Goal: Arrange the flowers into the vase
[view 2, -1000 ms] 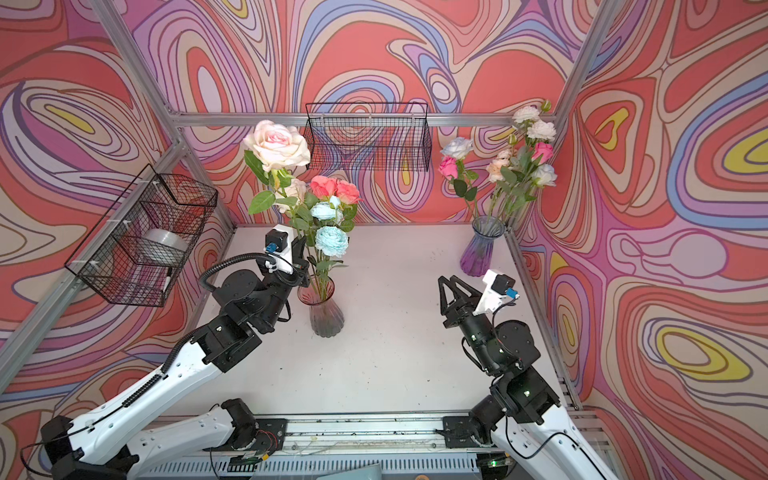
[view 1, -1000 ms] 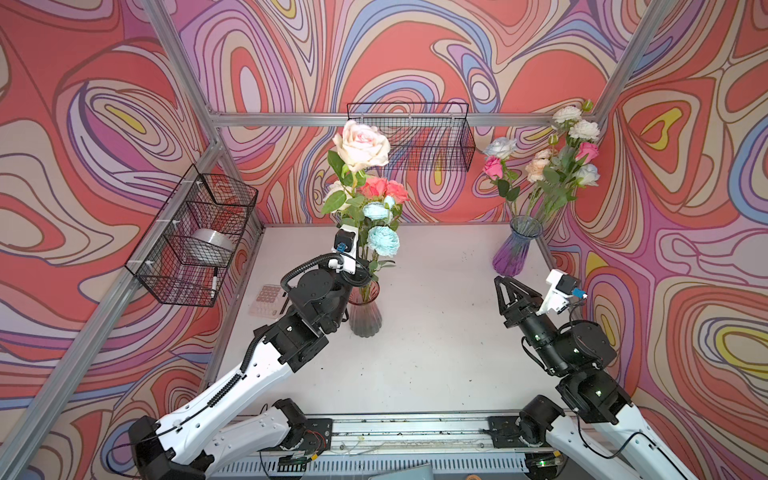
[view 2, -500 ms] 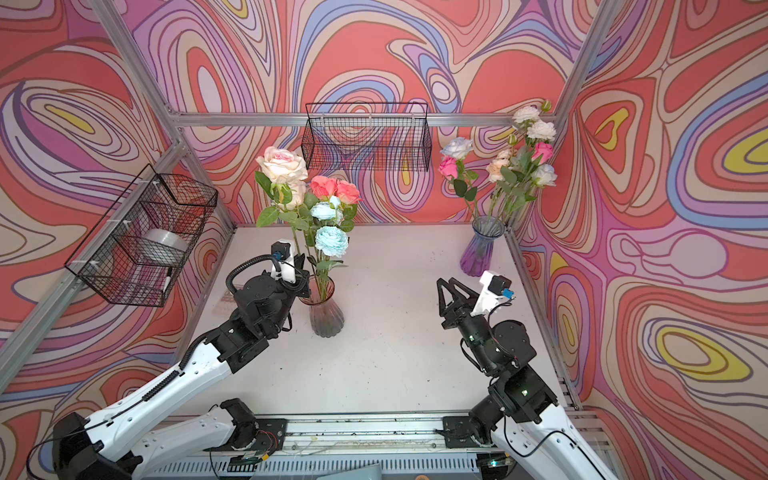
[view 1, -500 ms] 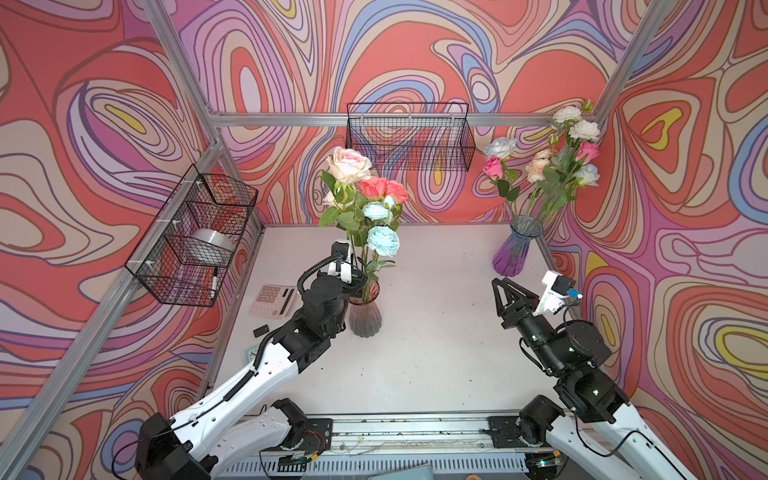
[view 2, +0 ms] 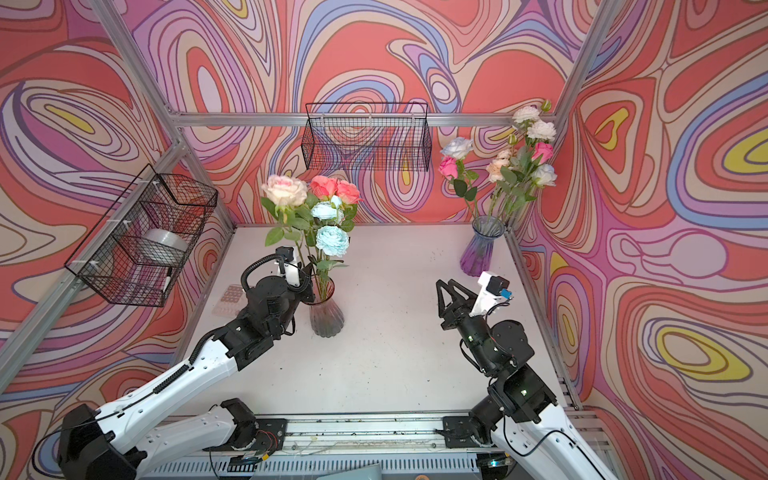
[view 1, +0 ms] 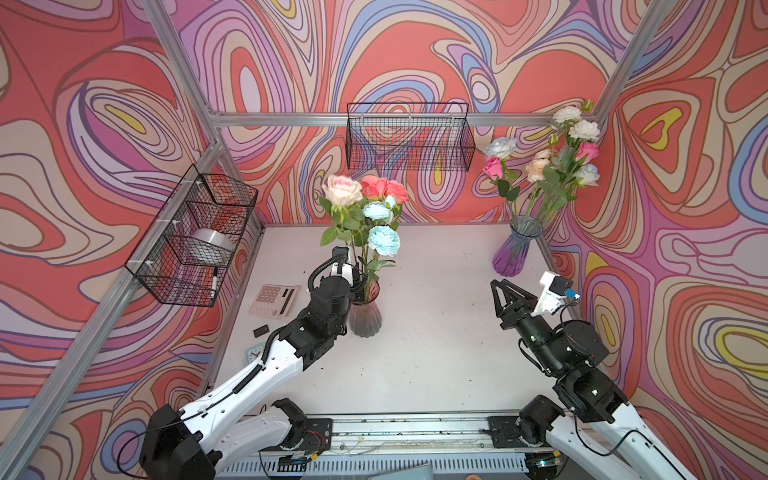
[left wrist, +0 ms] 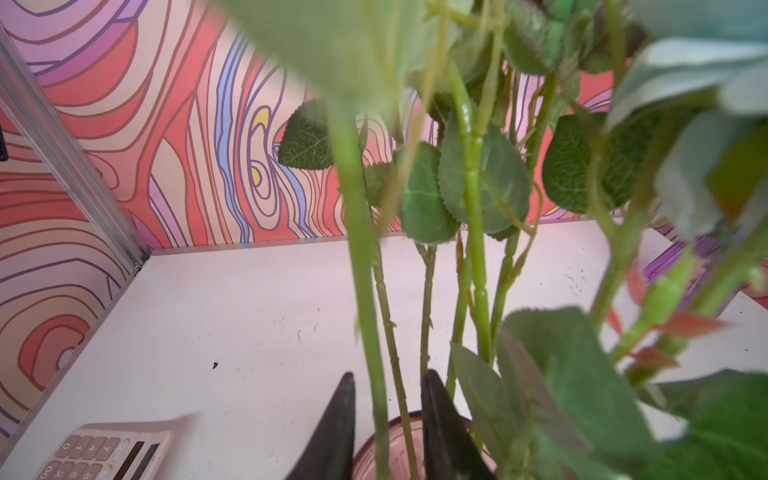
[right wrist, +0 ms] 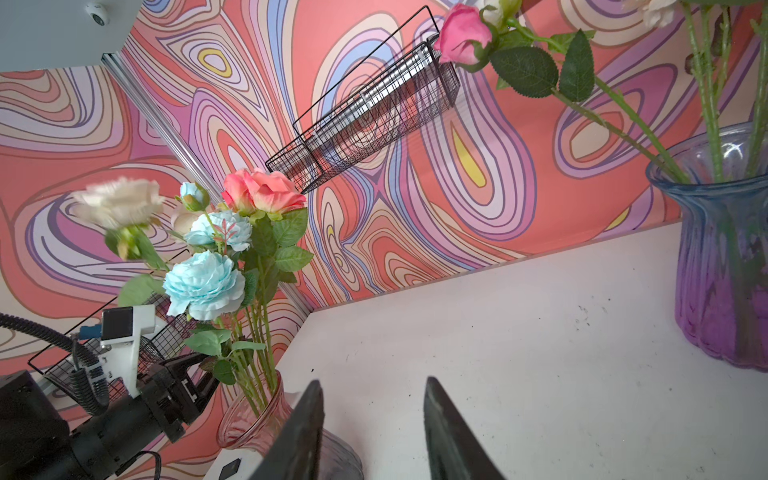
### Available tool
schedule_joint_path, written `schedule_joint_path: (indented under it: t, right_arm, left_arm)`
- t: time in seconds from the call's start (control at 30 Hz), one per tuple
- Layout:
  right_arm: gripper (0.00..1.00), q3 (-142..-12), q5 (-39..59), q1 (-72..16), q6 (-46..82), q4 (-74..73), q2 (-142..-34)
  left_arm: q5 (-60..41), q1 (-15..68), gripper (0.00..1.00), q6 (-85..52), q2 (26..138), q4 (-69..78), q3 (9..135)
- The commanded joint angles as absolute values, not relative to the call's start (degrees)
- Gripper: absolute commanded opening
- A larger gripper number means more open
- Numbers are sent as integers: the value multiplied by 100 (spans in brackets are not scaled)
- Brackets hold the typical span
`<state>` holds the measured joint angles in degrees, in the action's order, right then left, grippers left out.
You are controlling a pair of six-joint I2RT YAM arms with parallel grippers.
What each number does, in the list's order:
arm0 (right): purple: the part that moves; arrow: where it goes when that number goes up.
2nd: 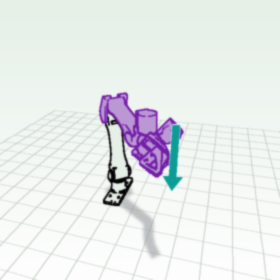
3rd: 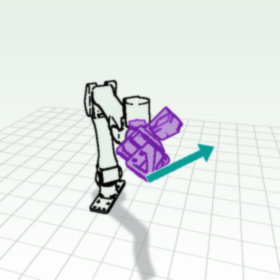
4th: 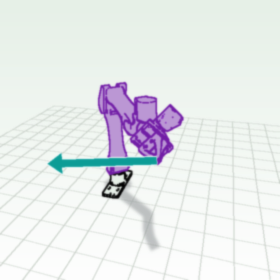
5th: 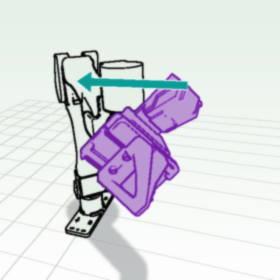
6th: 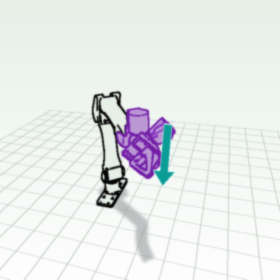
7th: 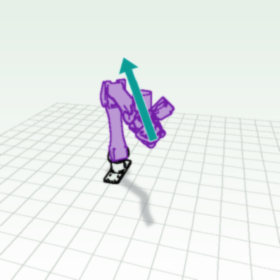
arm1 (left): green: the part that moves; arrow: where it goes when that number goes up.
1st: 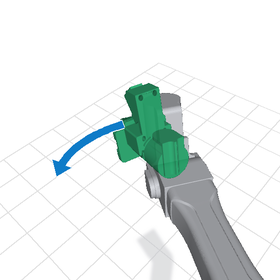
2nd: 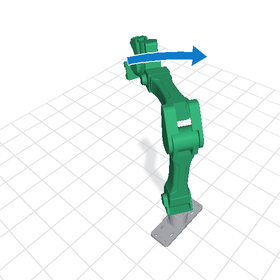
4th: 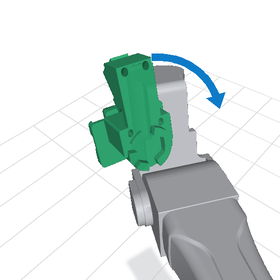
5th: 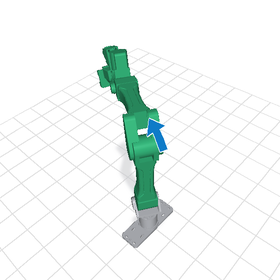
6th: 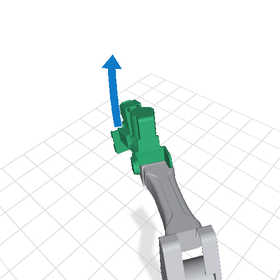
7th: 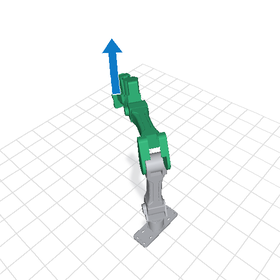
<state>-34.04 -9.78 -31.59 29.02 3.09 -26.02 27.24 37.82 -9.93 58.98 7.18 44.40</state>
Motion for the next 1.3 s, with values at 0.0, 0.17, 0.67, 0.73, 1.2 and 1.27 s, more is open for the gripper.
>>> schedule_joint_path:
  t: [0.0, 0.17, 0.67, 0.73, 1.2, 1.27]
  right_arm:
    - [40, -3314, -1047, -3173, 2856, 322, -2583]
    - [40, -3289, -1045, -3174, 2861, 273, -2617]
    - [40, -3331, -1070, -3174, 2896, 400, -2923]
    - [41, -3307, -1060, -3173, 2916, 402, -2974]
    - [42, -3401, -1260, -3173, 2830, 970, -2577]
    - [42, -3418, -1270, -3177, 2822, 1000, -2587]
  left_arm:
    - [2822, 3753, 43, -1210, 5584, 595, 4302]
    - [2686, 3753, 49, -1086, 5317, 240, 4425]
    - [4276, 3749, 64, -2350, 3709, -1305, 4158]
    - [4845, 3671, 66, -3023, 3816, -1870, 4071]
    - [1110, 1608, 50, -4364, 6030, 287, 2564]
    - [736, 1608, 47, -4322, 6387, 629, 2544]
